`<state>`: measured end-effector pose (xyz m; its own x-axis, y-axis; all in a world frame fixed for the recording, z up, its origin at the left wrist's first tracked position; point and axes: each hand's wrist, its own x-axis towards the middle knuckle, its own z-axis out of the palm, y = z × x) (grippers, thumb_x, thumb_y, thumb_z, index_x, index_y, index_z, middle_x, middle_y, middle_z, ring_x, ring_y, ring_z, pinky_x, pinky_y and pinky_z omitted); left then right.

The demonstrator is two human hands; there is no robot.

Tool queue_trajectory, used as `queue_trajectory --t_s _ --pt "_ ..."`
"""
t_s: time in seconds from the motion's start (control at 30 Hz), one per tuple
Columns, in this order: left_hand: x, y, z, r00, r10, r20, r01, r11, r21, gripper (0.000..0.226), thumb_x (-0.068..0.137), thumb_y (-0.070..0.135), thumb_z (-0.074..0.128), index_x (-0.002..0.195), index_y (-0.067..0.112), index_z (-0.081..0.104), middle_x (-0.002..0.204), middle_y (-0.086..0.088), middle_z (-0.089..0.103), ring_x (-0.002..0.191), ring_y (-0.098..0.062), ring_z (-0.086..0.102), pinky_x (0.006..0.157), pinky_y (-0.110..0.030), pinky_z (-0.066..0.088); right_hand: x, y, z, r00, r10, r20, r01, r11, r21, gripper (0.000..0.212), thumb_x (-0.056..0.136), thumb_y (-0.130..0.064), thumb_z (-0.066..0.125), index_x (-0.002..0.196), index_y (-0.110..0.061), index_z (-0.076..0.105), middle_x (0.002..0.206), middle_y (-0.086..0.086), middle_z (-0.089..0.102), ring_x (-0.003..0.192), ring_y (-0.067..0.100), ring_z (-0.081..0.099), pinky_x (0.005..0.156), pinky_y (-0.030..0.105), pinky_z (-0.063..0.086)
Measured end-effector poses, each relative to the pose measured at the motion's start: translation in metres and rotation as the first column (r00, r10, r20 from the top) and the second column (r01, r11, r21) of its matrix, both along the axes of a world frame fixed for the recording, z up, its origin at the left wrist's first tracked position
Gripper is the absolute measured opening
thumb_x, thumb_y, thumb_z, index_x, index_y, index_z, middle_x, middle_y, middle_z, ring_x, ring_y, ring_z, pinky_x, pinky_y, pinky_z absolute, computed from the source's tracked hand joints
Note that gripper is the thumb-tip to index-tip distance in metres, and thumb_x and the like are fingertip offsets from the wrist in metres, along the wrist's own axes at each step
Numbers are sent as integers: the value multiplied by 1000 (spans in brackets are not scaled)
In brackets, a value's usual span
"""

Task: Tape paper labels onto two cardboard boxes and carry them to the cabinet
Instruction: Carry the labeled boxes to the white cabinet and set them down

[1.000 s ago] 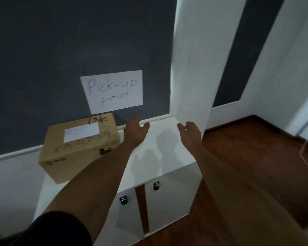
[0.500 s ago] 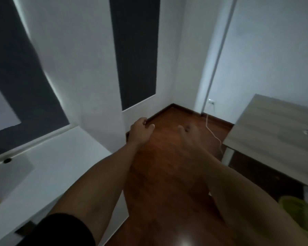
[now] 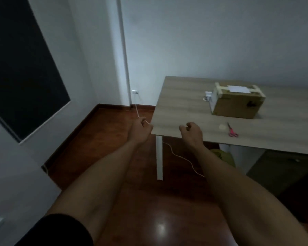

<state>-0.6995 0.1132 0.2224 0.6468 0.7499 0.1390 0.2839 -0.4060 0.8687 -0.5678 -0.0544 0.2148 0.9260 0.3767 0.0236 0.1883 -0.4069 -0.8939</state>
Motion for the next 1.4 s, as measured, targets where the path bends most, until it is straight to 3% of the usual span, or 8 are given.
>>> queue_trajectory --t_s 0.07,0.2,0.5,0.6,0.7,1.17,1.3,1.4 --pt "34 -10 -3 998 -69 -9 68 998 -17 53 91 25 73 140 8 58 127 -8 67 118 -23 63 96 -32 51 27 -20 0 999 -42 15 42 999 -19 56 101 -35 58 147 -4 48 128 12 64 107 22 60 86 27 44" --pt "109 -23 -7 983 -183 -26 181 983 -42 62 92 31 73 146 8 52 142 -14 59 125 -25 60 107 -46 49 85 -49 -2 991 -134 25 134 991 -9 57 101 -36 57 147 -4 48 107 1 58 100 16 54 88 31 42" --pt "293 -24 -13 944 -326 -40 325 945 -32 62 93 35 71 146 9 52 141 -13 60 125 -25 60 106 -38 48 235 -69 -6 949 -315 10 315 949 -24 57 102 -35 58 148 -4 47 84 -20 48 85 13 53 92 39 46" --pt "348 -21 -11 934 -355 -39 354 935 -25 62 92 34 72 145 9 53 140 -13 61 125 -25 61 107 -39 48 280 -67 -5 939 -345 -11 345 939 3 57 101 -36 57 149 -7 47 91 -8 60 85 17 55 84 41 49" --pt "397 -21 -10 928 -370 -43 369 929 -19 62 91 35 72 145 9 54 138 -13 63 123 -24 62 105 -38 49 318 -68 -5 929 -371 9 371 929 -16 54 99 -37 58 143 -6 52 121 11 66 98 24 59 80 33 42" --pt "612 -45 -38 925 -377 -55 377 926 -13 53 90 34 71 137 13 60 131 -11 68 113 -23 65 92 -30 48 543 -96 -19 912 -409 16 410 912 -32 51 98 -35 59 140 -6 55 127 11 64 117 29 59 96 39 49" --pt "670 -56 -44 937 -341 -77 339 940 -44 58 91 33 70 142 9 56 136 -12 65 120 -26 63 99 -37 52 613 -108 -21 911 -405 75 410 907 -94 38 97 -29 60 125 -4 63 128 15 65 111 28 60 88 34 47" --pt "714 -67 -50 947 -308 -94 302 950 -74 60 93 31 68 146 8 52 142 -13 60 126 -27 60 102 -37 50 667 -119 -27 921 -384 66 389 913 -121 47 97 -30 60 136 -3 58 139 16 58 122 32 57 97 39 49"
